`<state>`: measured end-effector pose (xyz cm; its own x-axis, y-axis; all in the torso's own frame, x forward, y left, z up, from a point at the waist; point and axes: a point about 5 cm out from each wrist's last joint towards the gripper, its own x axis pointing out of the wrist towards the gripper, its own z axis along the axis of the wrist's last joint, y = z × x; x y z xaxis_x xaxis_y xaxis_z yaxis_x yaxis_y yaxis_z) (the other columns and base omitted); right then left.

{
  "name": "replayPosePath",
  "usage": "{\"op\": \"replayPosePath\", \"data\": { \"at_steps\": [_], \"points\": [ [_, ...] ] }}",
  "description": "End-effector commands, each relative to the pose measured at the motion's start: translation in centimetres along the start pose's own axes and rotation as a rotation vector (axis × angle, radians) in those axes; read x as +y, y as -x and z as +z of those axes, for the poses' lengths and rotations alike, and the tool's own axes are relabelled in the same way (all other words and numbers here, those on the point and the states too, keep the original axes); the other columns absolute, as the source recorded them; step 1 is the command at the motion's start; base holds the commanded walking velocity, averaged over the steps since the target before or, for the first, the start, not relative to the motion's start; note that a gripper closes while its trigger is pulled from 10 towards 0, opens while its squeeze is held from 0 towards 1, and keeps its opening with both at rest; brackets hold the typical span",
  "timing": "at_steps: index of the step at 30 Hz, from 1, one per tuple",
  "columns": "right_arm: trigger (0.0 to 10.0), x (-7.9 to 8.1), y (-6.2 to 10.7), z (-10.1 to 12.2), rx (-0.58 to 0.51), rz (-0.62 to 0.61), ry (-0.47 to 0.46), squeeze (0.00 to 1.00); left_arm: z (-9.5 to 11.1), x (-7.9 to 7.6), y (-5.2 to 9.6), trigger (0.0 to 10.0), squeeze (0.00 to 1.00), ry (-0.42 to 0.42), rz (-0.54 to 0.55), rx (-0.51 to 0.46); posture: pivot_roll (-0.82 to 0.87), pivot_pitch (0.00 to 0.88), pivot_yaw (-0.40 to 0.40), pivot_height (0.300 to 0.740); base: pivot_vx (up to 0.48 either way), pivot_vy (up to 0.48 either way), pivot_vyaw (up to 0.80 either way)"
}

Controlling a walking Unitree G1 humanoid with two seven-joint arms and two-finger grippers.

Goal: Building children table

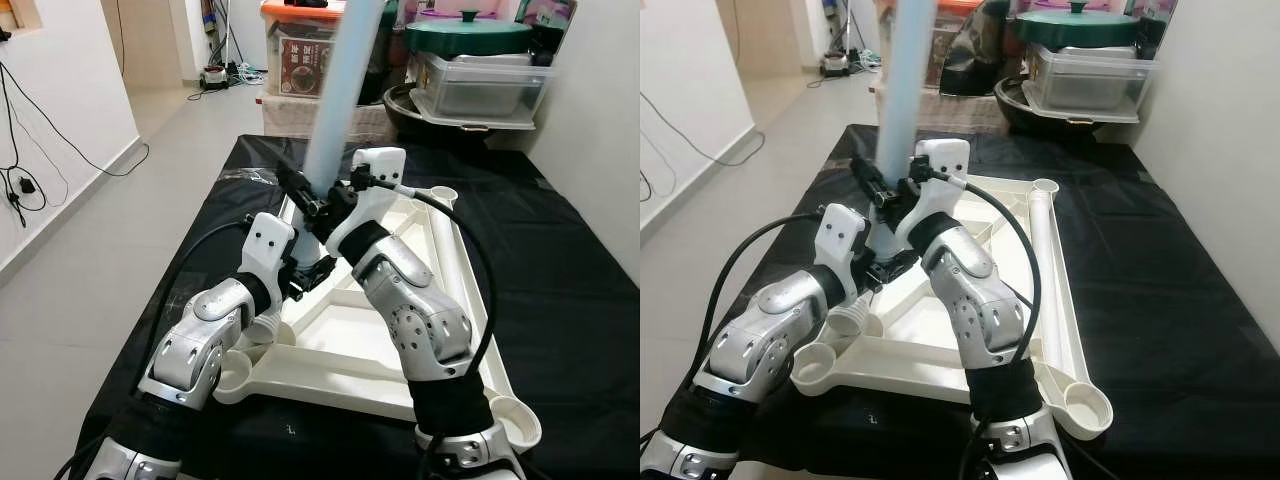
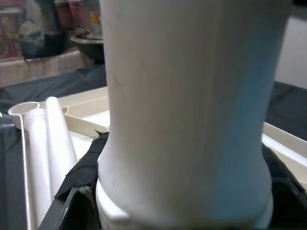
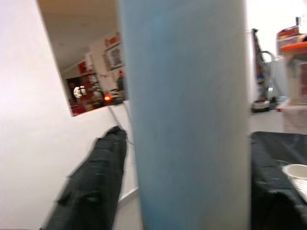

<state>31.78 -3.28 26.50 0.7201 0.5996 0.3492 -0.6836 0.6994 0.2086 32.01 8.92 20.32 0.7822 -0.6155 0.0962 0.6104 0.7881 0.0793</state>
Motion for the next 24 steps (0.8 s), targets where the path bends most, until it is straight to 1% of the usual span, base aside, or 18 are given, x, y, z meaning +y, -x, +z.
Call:
{"op": "replayPosePath", "data": {
  "at_steps": [1,2,3,4,5,6,7,8,9,10,11,13,15,16,18,21,23,24],
  "points": [
    [10.0,1.0,-0.2,-0.5,0.017,0.064,-0.038,1.0,0.5,-0.6,0.3,0.0,0.0,-0.012,-0.068,-0.016,0.05,0.0,-0.056,0.74,0.0,0.0,0.0],
    [10.0,1.0,-0.2,-0.5,0.017,0.064,-0.038,1.0,0.5,-0.6,0.3,0.0,0.0,-0.012,-0.068,-0.016,0.05,0.0,-0.056,0.74,0.0,0.0,0.0],
    [10.0,0.8,-0.2,-0.2,0.013,0.086,-0.036,1.0,0.6,-0.8,0.7,0.0,0.0,-0.013,-0.106,-0.014,0.06,0.0,-0.058,0.74,0.0,0.0,0.0],
    [10.0,0.8,-0.2,-0.2,0.013,0.086,-0.036,1.0,0.6,-0.8,0.7,0.0,0.0,-0.013,-0.106,-0.014,0.06,0.0,-0.058,0.74,0.0,0.0,0.0],
    [10.0,0.6,0.0,0.2,0.007,0.136,-0.037,0.53,0.8,-1.1,1.2,0.0,0.0,-0.019,-0.151,-0.011,0.06,0.0,-0.06,0.74,0.0,0.0,0.0],
    [10.0,0.6,0.0,0.2,0.007,0.136,-0.037,0.53,0.8,-1.1,1.2,0.0,0.0,-0.019,-0.151,-0.011,0.06,0.0,-0.06,0.74,0.0,0.0,0.0],
    [10.0,0.3,0.6,0.6,0.02,0.222,-0.041,0.0,0.9,-1.7,2.2,0.0,0.0,-0.036,-0.223,-0.005,0.06,0.0,-0.061,0.74,0.0,0.0,0.0],
    [10.0,-0.2,1.2,1.0,0.037,0.286,-0.044,0.0,1.0,-2.2,3.4,0.0,0.0,-0.058,-0.301,0.01,0.07,0.0,-0.063,0.74,0.0,0.0,0.0],
    [10.0,-0.6,1.6,1.2,0.05,0.324,-0.046,0.0,1.0,-2.6,4.2,0.0,0.0,-0.071,-0.353,0.023,0.07,0.0,-0.064,0.74,0.0,0.0,0.0],
    [10.0,-1.1,2.1,1.5,0.068,0.367,-0.047,0.0,1.0,-2.8,5.1,0.0,0.0,-0.081,-0.397,0.044,0.07,0.0,-0.064,0.74,0.0,0.0,0.0],
    [10.0,-1.4,2.4,1.7,0.078,0.389,-0.048,0.0,0.9,-2.8,5.6,0.0,0.0,-0.085,-0.419,0.058,0.07,0.0,-0.064,0.74,0.0,0.0,0.0],
    [10.0,-1.5,2.5,1.8,0.084,0.403,-0.049,0.0,0.9,-2.8,5.9,0.0,0.0,-0.087,-0.428,0.065,0.07,0.0,-0.064,0.74,0.0,0.0,0.0],
    [10.0,-1.9,3.3,2.5,0.106,0.474,-0.084,0.0,0.7,-2.7,6.9,0.0,0.0,-0.095,-0.464,0.096,0.08,0.0,-0.067,0.74,0.0,0.0,0.0],
    [10.0,-1.9,3.3,2.5,0.106,0.474,-0.084,0.0,0.7,-2.7,6.9,0.0,0.0,-0.095,-0.464,0.096,0.08,0.0,-0.067,0.74,0.0,0.0,0.0],
    [10.0,-2.2,4.0,2.9,0.144,0.556,-0.102,0.0,0.9,-2.6,7.8,0.0,0.0,-0.084,-0.51,0.114,0.08,0.0,-0.072,0.74,0.0,0.0,0.0],
    [10.0,-2.2,4.4,2.9,0.17,0.604,-0.11,0.0,1.1,-2.6,8.2,0.0,0.0,-0.077,-0.53,0.12,0.08,0.0,-0.072,0.74,0.0,0.0,0.0],
    [10.0,-1.9,4.9,3.0,0.192,0.672,-0.144,0.0,1.3,-2.7,8.6,0.0,0.0,-0.068,-0.556,0.124,0.09,0.0,-0.078,0.74,0.0,0.0,0.0],
    [10.0,-1.1,5.4,3.0,0.193,0.74,-0.228,0.0,1.4,-2.8,8.7,0.0,0.0,-0.068,-0.581,0.129,0.09,0.0,-0.081,0.74,0.0,0.0,0.0]
  ]
}}
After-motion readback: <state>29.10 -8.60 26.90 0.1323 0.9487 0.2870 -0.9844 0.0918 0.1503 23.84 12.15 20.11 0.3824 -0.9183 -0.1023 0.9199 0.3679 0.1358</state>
